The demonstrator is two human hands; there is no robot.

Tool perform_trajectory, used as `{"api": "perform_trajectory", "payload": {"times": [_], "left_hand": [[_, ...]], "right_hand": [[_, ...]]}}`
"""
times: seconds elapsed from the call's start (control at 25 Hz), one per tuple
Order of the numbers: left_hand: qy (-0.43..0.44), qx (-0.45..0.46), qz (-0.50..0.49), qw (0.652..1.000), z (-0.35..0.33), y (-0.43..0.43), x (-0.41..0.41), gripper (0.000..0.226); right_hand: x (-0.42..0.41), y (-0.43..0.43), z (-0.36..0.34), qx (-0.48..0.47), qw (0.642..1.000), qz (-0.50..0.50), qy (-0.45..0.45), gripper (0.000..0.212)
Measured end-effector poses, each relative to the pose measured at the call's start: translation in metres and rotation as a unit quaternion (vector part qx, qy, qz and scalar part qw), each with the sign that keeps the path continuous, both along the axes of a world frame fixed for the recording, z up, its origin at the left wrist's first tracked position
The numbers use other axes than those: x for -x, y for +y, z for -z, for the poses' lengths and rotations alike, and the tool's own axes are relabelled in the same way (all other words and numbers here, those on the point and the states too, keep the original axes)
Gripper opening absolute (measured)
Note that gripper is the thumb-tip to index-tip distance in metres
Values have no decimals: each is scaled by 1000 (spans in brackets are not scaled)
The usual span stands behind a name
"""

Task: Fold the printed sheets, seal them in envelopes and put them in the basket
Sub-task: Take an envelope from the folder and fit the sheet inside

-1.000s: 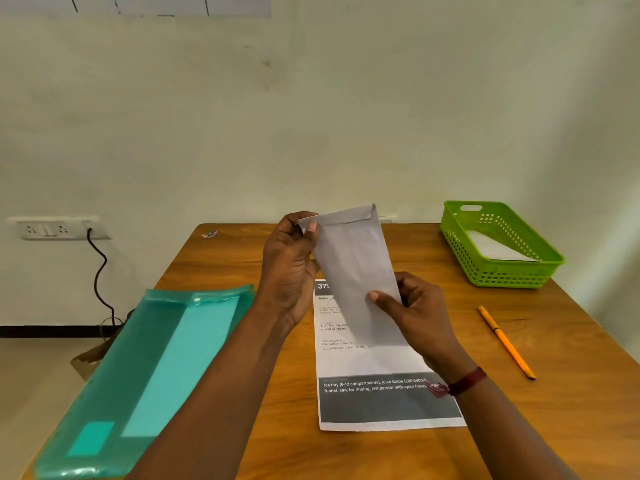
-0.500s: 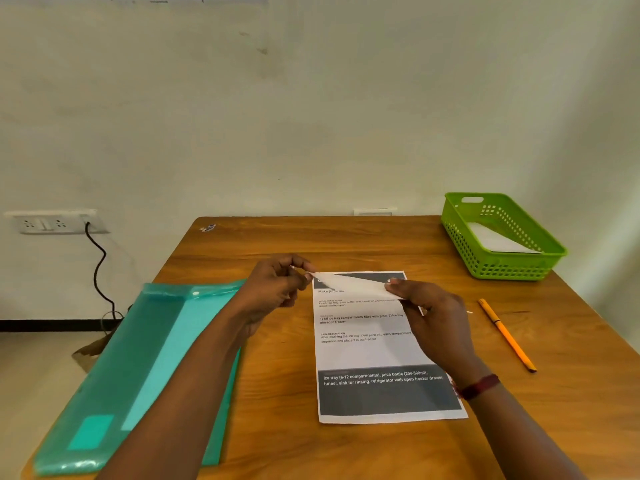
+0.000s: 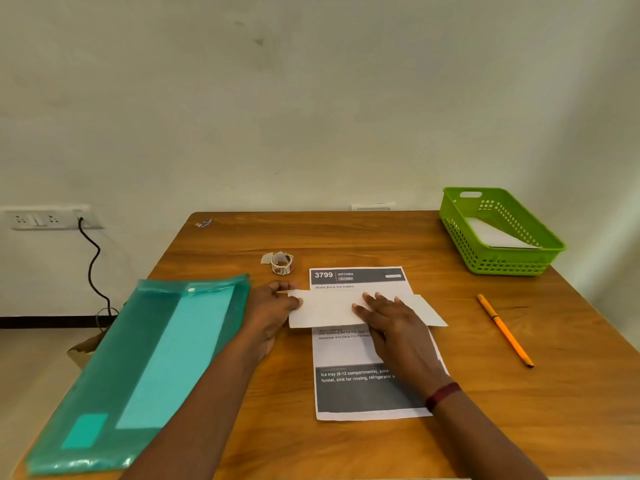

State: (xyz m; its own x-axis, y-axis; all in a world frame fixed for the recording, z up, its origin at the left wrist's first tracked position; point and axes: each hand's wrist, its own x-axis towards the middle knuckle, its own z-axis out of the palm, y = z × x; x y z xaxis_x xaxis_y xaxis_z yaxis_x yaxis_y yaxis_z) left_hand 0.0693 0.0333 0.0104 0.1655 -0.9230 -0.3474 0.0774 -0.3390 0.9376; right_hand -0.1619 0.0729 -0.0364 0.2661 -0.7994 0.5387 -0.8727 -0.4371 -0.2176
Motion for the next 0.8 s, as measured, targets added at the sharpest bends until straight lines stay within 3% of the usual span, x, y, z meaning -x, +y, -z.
{"api": "perform_trajectory", "payload": {"times": [0.16, 0.4, 0.56, 0.68, 0.8], "left_hand": [[-91, 1, -38, 995, 19, 0, -8, 35], [-258, 92, -78, 959, 32, 8, -9, 32], [-427, 112, -59, 895, 28, 11, -6, 28], [-557, 126, -44, 820, 30, 18, 4, 32], [-578, 202, 41, 790, 37, 22, 26, 34]], "right_hand": [[-7, 2, 7, -100, 993, -3, 61, 44], [-8, 3, 15, -175, 980, -15, 92, 79], [-7, 3, 14, -177, 980, -2, 89, 76], [-11, 2, 8, -178, 981, 16, 77, 73], [-23, -5, 0, -169, 983, 29, 70, 61]]}}
